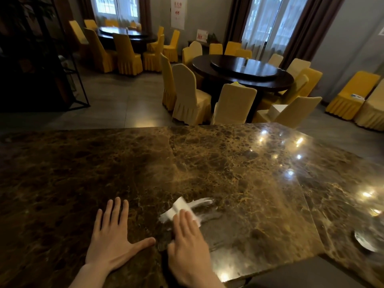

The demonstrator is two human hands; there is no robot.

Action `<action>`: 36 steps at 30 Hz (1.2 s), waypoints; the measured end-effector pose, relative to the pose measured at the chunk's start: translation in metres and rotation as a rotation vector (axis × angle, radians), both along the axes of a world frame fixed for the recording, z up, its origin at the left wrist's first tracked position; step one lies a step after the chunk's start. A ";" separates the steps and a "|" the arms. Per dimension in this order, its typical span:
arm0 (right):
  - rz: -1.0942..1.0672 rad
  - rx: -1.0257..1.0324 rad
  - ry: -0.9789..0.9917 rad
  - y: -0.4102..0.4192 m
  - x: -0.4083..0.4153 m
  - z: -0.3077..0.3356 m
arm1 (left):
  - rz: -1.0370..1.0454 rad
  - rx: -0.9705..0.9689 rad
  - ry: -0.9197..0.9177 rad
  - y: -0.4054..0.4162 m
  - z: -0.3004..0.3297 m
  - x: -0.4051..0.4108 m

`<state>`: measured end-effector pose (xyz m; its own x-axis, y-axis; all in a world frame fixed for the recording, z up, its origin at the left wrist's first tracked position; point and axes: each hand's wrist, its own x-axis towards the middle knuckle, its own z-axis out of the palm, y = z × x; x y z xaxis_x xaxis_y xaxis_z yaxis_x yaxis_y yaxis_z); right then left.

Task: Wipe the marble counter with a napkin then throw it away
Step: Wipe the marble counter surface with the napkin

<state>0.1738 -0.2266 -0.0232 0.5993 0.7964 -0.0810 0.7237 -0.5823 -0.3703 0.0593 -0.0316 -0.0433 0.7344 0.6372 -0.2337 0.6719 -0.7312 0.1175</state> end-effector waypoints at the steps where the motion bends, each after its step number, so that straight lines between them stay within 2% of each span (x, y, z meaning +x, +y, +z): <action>1: 0.084 0.002 -0.050 -0.007 -0.007 -0.001 | 0.003 0.001 0.004 -0.002 0.000 0.001; 3: 0.090 0.010 -0.130 -0.024 -0.001 0.003 | -0.001 -0.003 -0.003 -0.003 0.001 0.001; 5: -0.038 0.013 -0.139 -0.044 0.031 0.002 | 0.001 -0.018 0.010 -0.003 0.003 0.002; 7: -0.218 -0.032 -0.055 -0.058 0.067 0.005 | 0.001 -0.015 0.026 -0.004 0.005 0.003; 9: -0.285 -0.081 -0.072 -0.055 0.082 0.009 | -0.004 -0.014 0.043 -0.005 0.007 0.004; 12: -0.218 -0.031 -0.018 -0.029 0.051 0.007 | -0.004 -0.026 0.034 -0.005 0.008 0.003; 15: -0.001 -0.015 0.011 -0.010 0.005 -0.004 | -0.014 -0.024 0.059 -0.004 0.010 0.003; 17: 0.079 -0.040 -0.009 -0.016 0.004 -0.004 | -0.016 -0.020 0.055 -0.004 0.009 0.003; 19: 0.041 -0.044 -0.055 -0.032 0.028 0.003 | -0.013 -0.016 0.046 -0.004 0.008 0.003; 23: -0.227 -0.048 -0.058 -0.052 0.073 0.011 | -0.013 0.001 0.043 -0.005 0.008 0.002; 26: -0.224 -0.048 -0.103 -0.039 0.056 0.007 | -0.010 -0.013 0.036 -0.006 0.008 0.002; 29: -0.158 0.075 -0.117 -0.041 0.050 0.011 | -0.004 -0.004 0.039 -0.004 0.008 0.003; 31: -0.264 0.247 0.035 -0.046 0.060 0.024 | -0.005 -0.007 0.047 -0.005 0.008 0.003; 32: -0.352 0.312 0.188 -0.048 0.069 0.032 | -0.005 -0.010 0.047 -0.005 0.008 0.003; 36: -0.649 0.683 1.093 -0.054 0.099 0.064 | -0.007 -0.010 0.045 -0.006 0.010 0.002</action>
